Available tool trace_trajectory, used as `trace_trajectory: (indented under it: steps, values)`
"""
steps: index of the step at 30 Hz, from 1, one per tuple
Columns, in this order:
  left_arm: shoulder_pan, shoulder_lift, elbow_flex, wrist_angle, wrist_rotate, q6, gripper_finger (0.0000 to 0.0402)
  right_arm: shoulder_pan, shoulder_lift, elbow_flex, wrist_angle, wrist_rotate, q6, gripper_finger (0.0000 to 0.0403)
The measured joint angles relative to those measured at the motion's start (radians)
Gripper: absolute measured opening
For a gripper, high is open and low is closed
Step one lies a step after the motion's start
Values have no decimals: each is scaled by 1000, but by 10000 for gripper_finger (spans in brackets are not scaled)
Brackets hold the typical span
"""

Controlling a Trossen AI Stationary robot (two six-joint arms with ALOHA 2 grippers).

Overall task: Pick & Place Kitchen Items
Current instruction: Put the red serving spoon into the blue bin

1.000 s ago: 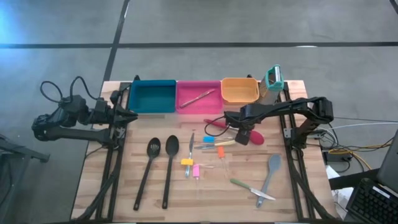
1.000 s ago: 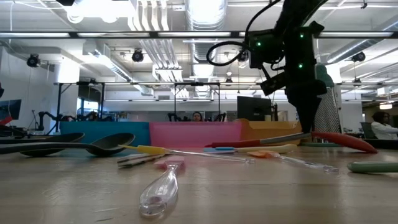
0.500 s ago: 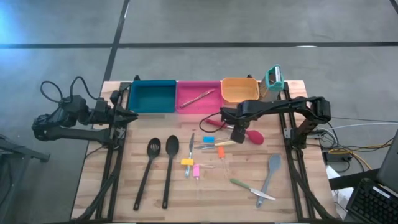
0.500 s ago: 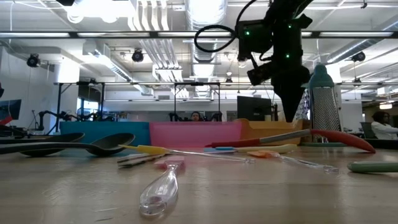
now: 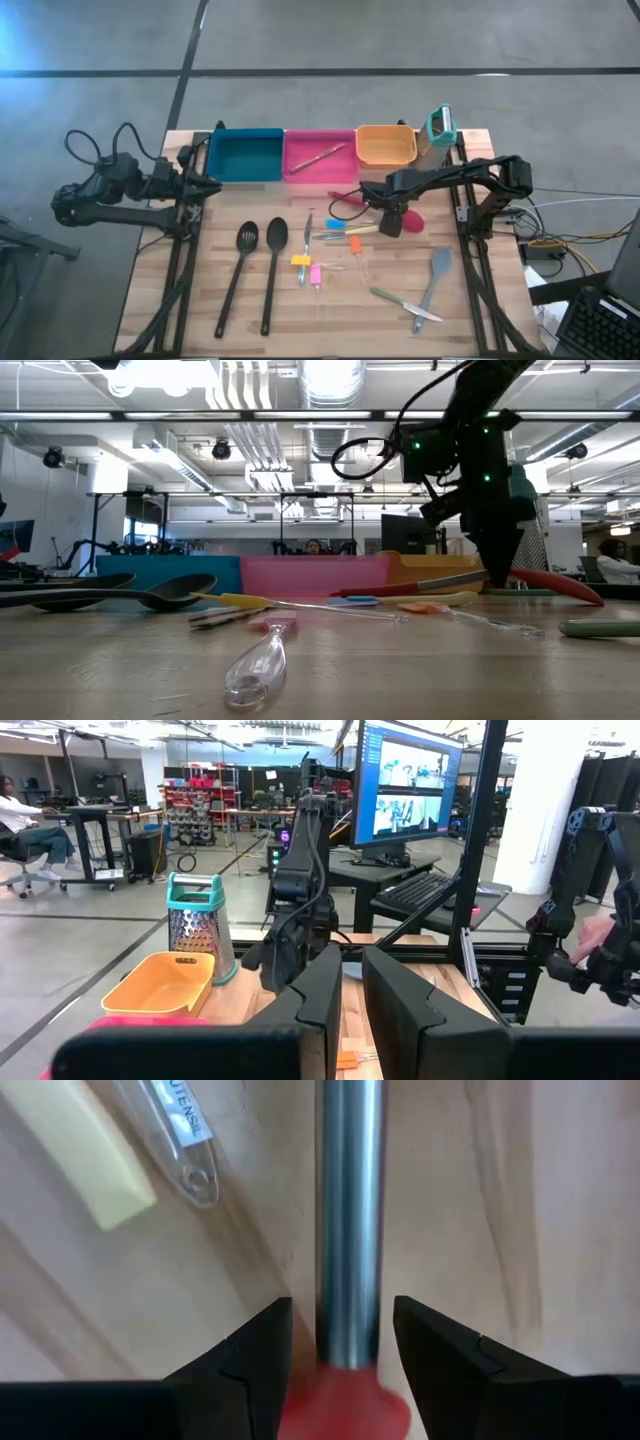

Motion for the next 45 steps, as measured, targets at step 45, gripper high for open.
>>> trace_trajectory:
  steps: [45]
  values:
    - [0,0,0,0,0,0,49,39,-465,-57,107,81,-73,60]
